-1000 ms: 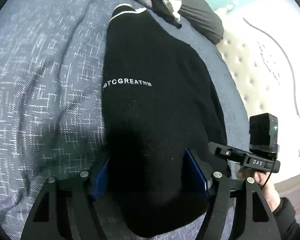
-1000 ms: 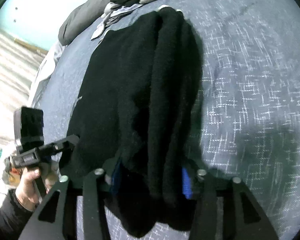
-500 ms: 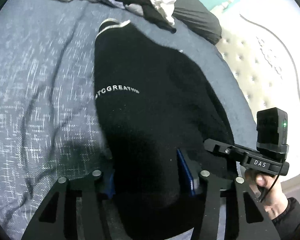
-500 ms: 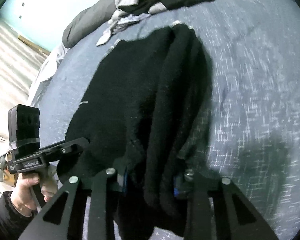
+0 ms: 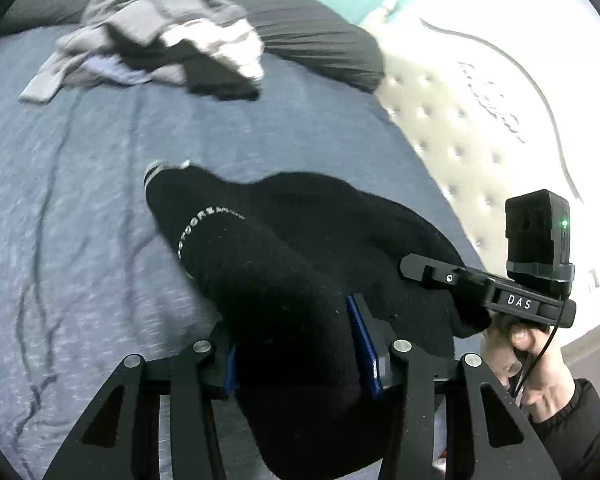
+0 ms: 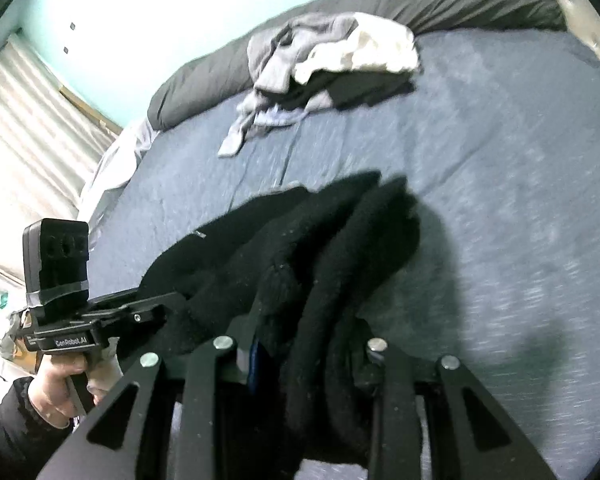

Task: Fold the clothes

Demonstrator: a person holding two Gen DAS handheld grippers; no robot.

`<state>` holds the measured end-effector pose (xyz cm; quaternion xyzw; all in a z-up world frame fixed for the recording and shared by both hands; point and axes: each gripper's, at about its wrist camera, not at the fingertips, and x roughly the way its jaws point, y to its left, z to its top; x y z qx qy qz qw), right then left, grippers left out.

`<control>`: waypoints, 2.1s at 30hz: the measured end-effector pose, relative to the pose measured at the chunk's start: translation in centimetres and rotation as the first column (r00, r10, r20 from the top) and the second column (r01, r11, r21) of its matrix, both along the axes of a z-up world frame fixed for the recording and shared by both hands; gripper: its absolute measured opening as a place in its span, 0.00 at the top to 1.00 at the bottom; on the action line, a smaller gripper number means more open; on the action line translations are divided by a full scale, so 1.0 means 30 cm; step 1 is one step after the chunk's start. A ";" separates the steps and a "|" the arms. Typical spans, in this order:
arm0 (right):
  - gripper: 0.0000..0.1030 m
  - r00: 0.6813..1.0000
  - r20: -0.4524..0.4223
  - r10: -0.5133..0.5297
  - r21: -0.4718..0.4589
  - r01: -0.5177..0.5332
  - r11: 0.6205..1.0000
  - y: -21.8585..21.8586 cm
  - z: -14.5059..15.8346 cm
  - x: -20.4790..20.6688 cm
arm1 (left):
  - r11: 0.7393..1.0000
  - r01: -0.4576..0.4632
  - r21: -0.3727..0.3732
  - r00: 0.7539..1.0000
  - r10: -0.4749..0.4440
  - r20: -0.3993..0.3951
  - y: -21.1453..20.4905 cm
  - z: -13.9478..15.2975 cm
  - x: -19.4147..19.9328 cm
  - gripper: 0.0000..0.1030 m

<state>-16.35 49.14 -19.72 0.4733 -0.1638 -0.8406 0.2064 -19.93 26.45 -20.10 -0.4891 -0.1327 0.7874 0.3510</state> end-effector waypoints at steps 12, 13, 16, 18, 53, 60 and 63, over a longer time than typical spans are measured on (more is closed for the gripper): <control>0.72 0.989 -0.101 -0.110 0.075 0.117 0.990 0.512 0.281 0.058 | 0.991 0.128 0.043 0.989 -0.125 -0.079 0.548 0.217 -0.034 0.52; 0.72 0.987 -0.110 -0.121 0.083 0.131 0.988 0.564 0.301 0.057 | 0.990 0.135 0.049 0.988 -0.131 -0.086 0.598 0.231 -0.041 0.52; 0.72 0.979 -0.147 -0.144 0.115 0.162 0.980 0.716 0.368 0.047 | 0.985 0.155 0.070 0.983 -0.148 -0.106 0.760 0.267 -0.067 0.52; 0.72 0.974 -0.170 -0.152 0.135 0.176 0.975 0.795 0.400 0.037 | 0.983 0.168 0.079 0.980 -0.158 -0.119 0.859 0.284 -0.083 0.52; 0.64 0.919 0.102 -0.381 0.229 0.351 0.908 1.473 -0.154 0.185 | 0.969 0.249 -0.006 0.958 -0.245 0.148 1.501 -0.286 0.087 0.49; 0.58 0.902 0.009 -0.432 0.301 0.410 0.861 1.492 -0.058 0.271 | 0.964 0.261 -0.047 0.964 -0.258 0.062 1.385 -0.189 0.130 0.49; 0.58 0.893 -0.083 -0.442 0.353 0.442 0.825 1.476 0.002 0.302 | 0.963 0.263 -0.049 0.965 -0.263 0.010 1.357 -0.145 0.145 0.49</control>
